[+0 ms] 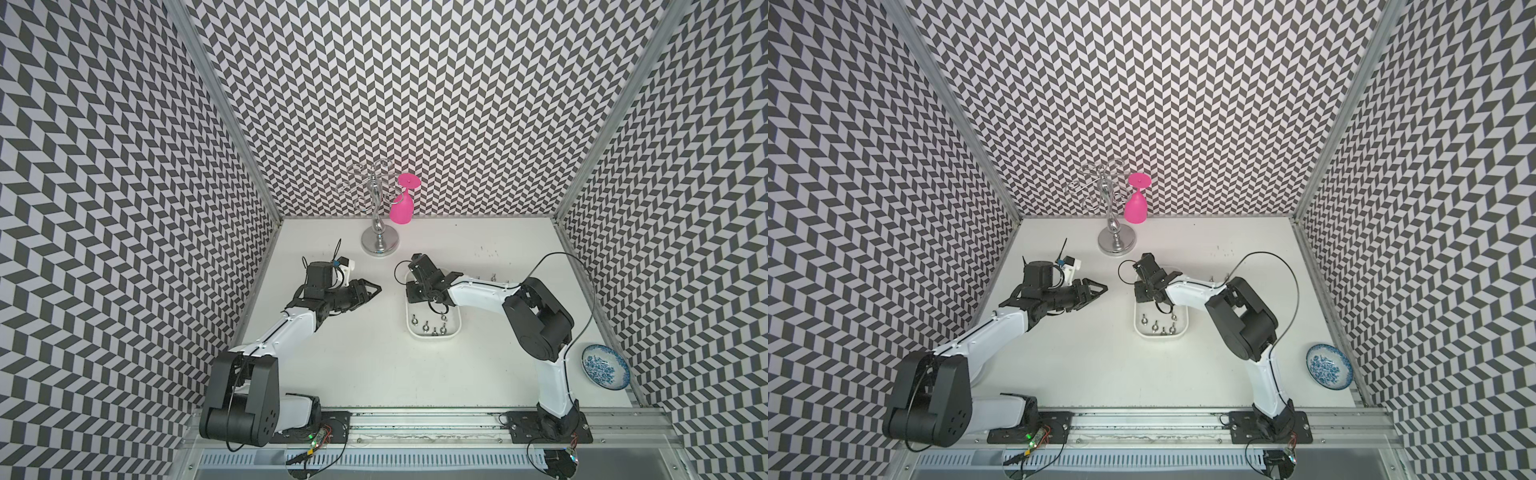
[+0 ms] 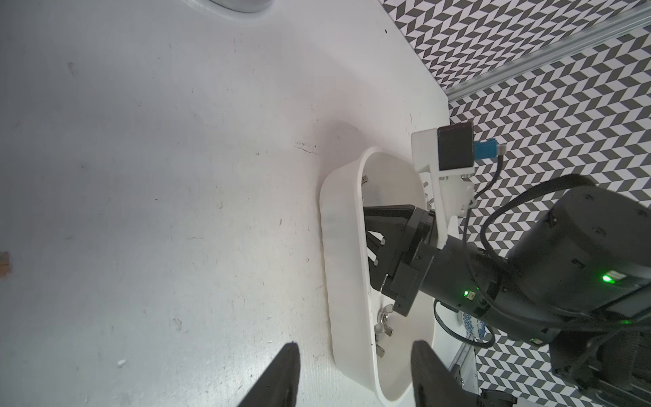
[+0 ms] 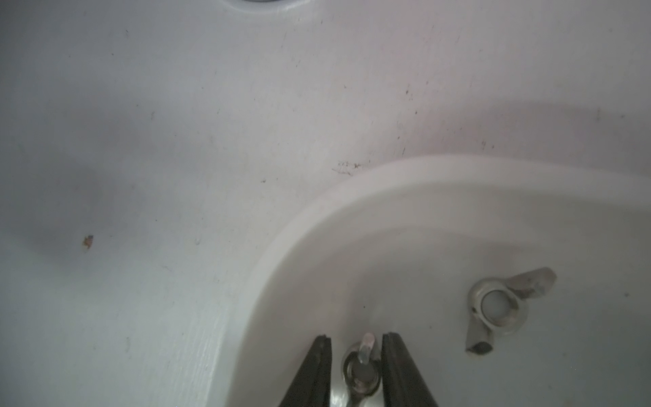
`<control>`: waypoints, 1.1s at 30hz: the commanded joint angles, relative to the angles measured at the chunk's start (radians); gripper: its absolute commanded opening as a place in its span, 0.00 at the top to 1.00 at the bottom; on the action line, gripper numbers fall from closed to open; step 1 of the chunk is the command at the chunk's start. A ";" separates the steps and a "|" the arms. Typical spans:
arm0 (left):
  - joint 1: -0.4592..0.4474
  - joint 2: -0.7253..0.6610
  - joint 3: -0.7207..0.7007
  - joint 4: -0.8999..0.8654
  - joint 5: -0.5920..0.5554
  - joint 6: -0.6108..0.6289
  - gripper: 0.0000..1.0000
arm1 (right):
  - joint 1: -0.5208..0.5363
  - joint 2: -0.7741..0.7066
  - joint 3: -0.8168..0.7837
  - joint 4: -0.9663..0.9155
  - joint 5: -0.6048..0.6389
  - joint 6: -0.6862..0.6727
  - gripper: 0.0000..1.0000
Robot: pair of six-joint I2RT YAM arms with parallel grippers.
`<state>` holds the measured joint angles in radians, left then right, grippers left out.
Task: Take out the wing nut from the storage box
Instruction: Pick up the wing nut from the storage box.
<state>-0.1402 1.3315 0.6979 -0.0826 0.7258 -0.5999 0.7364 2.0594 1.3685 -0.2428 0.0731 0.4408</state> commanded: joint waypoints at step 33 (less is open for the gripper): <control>-0.036 0.000 0.005 0.003 -0.017 0.010 0.46 | 0.026 -0.116 -0.024 0.005 0.026 -0.009 1.00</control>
<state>-0.1566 1.3331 0.6979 -0.0772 0.7235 -0.5995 0.7437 2.0502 1.3632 -0.2661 0.1047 0.4095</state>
